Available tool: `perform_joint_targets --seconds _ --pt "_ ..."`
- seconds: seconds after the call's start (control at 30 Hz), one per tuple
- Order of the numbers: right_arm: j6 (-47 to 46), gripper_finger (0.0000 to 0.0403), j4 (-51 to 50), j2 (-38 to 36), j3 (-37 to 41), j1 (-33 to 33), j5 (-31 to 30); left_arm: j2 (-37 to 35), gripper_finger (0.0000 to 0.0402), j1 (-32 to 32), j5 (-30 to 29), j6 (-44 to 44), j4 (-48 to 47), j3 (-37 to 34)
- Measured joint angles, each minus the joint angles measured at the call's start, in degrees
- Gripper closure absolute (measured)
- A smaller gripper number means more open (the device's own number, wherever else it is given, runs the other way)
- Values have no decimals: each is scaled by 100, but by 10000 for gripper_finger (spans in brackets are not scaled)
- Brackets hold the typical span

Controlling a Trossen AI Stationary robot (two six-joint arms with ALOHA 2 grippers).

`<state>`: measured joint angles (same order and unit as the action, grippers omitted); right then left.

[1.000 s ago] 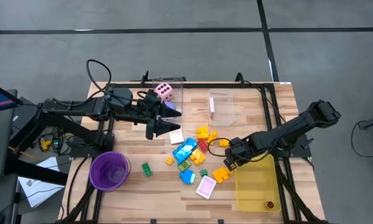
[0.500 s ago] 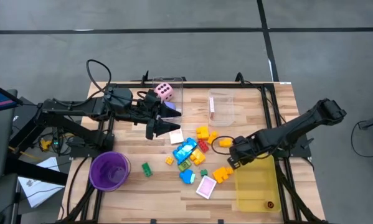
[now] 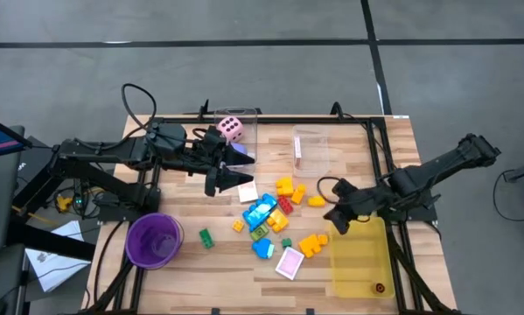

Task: Pick & Place Toys
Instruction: Put the left green game piece into the bin

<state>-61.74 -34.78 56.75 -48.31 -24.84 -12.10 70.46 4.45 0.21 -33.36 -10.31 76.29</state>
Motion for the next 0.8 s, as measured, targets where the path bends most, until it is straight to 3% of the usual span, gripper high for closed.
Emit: perform_joint_targets --seconds 0.27,0.8 --pt "1000 403 1185 -441 -7 -27 -432 0 42 2 -2 -1 0 0" --pt "1375 358 1420 -549 -5 -26 -450 0 42 2 -1 -1 -33 0"
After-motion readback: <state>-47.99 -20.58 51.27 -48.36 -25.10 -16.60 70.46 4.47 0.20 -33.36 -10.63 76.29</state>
